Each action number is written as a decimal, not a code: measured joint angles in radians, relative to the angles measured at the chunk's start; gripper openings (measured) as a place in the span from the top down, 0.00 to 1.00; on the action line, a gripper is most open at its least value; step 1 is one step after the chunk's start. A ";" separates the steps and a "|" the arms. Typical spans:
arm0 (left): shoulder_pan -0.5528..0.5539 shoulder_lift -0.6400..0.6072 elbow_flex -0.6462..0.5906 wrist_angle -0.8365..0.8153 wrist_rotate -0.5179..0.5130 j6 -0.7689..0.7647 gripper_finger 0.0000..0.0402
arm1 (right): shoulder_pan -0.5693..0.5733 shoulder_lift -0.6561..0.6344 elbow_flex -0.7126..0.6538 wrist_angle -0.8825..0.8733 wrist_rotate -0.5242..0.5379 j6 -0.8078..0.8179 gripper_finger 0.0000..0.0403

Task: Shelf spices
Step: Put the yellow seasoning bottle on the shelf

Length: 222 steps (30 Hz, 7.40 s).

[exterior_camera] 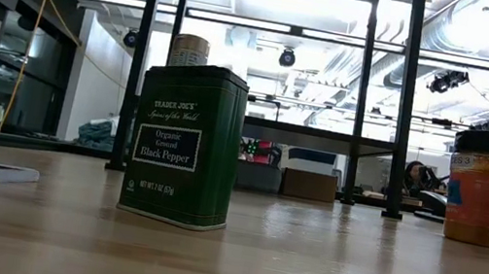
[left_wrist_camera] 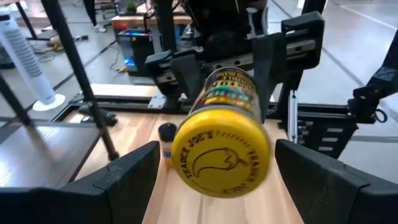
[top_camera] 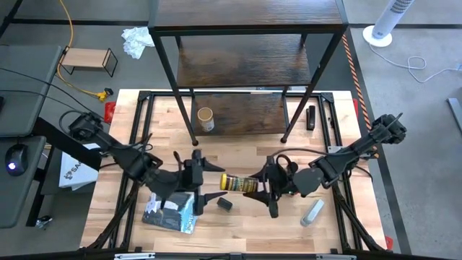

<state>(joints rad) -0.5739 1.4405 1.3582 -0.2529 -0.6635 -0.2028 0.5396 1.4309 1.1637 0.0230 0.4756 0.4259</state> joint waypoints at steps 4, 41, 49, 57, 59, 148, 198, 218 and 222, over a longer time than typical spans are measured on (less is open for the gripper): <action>0.026 0.031 0.000 0.063 0.079 0.038 0.21 | -0.001 0.000 0.000 0.003 -0.022 -0.020 0.50; 0.091 -0.005 0.127 -0.685 0.228 0.071 0.47 | -0.025 -0.025 0.000 -0.028 0.054 -0.204 0.21; 0.254 0.116 0.264 -0.736 0.339 0.358 0.47 | -0.112 -0.012 0.000 -0.111 0.144 -0.373 0.20; 0.331 0.221 0.356 -0.744 0.267 0.544 0.47 | -0.173 -0.010 0.000 -0.111 0.080 -0.383 0.20; 0.344 0.240 0.359 -0.746 0.258 0.516 0.47 | -0.174 -0.010 0.000 -0.111 0.072 -0.382 0.20; 0.681 0.504 0.559 -1.053 0.228 0.268 0.47 | -0.048 -0.019 0.000 -0.303 0.510 -0.022 0.20; 0.670 0.502 0.714 -1.091 0.136 0.447 0.41 | -0.048 -0.019 0.000 -0.294 0.505 -0.015 0.20; 0.518 0.368 0.714 -1.104 0.231 0.433 0.45 | -0.223 -0.016 0.018 -0.138 0.212 -0.451 0.20; 0.506 0.381 0.713 -1.028 0.225 0.519 0.45 | -0.249 -0.012 0.034 -0.146 0.157 -0.571 0.20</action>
<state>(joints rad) -0.0677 1.8213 2.0716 -1.2806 -0.4381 0.3159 0.2905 1.4193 1.1976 -0.1231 0.6327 -0.1452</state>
